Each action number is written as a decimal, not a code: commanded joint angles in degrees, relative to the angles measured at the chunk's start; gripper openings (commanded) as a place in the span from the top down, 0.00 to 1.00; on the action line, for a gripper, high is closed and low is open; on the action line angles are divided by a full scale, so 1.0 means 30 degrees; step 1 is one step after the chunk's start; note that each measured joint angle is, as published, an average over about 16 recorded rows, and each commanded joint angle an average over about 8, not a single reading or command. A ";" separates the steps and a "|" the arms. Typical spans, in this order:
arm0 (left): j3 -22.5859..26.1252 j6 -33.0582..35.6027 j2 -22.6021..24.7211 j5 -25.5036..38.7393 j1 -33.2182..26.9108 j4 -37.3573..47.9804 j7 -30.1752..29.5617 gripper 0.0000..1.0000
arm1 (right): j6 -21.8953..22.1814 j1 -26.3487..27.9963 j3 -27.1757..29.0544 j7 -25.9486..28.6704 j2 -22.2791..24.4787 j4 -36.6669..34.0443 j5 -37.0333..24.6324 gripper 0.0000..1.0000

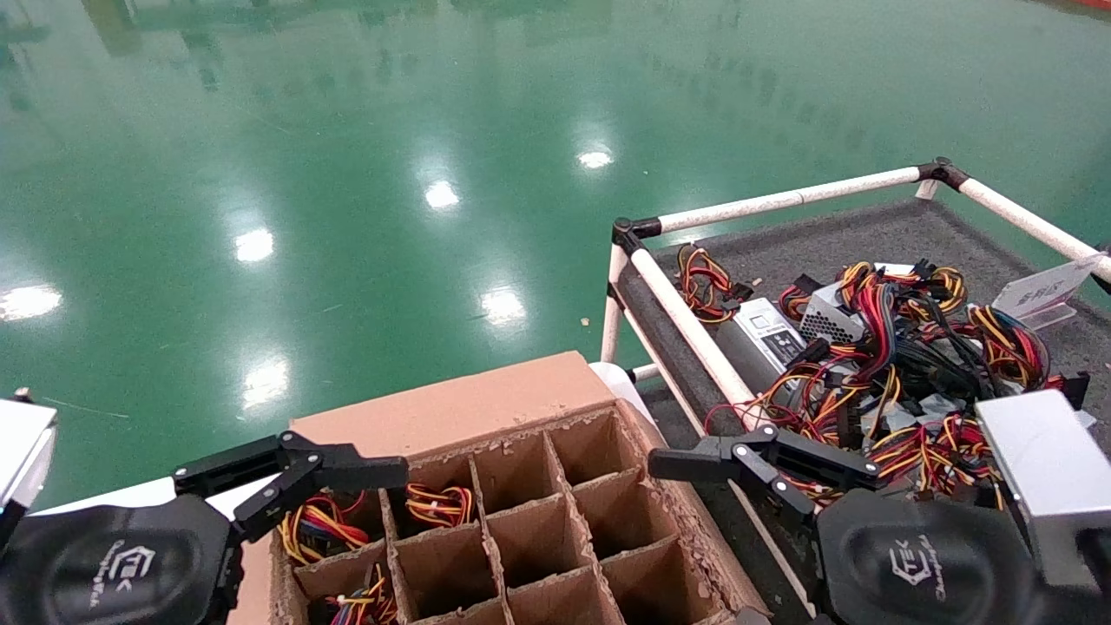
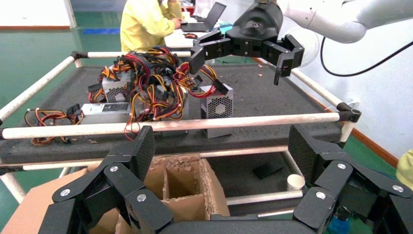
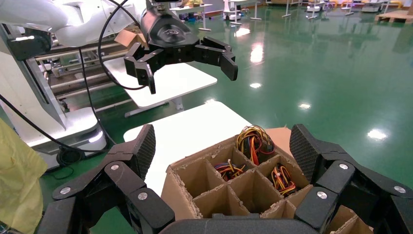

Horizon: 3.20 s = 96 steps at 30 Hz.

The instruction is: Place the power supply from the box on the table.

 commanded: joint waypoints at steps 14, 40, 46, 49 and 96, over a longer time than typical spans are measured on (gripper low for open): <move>0.0000 0.0000 0.0000 0.0000 0.0000 0.0000 0.0000 0.80 | 0.0000 0.0000 0.0000 0.0000 0.0000 0.0000 0.0000 0.00; 0.0000 0.0000 0.0000 0.0000 0.0000 0.0000 0.0000 1.00 | 0.0000 0.0000 0.0000 0.0000 0.0000 0.0000 0.0000 0.00; 0.0000 0.0000 0.0000 0.0000 0.0000 0.0000 0.0000 1.00 | 0.0000 0.0000 0.0000 0.0000 0.0000 0.0000 0.0000 0.00; 0.0000 0.0000 0.0000 0.0000 0.0000 0.0000 0.0000 1.00 | 0.0000 0.0000 0.0000 0.0000 0.0000 0.0000 0.0000 0.00; 0.0005 0.0003 0.0000 -0.0002 -0.0004 0.0007 0.0004 0.00 | 0.0810 -0.0410 -0.1196 -0.0867 -0.1035 -0.1432 -0.2491 0.00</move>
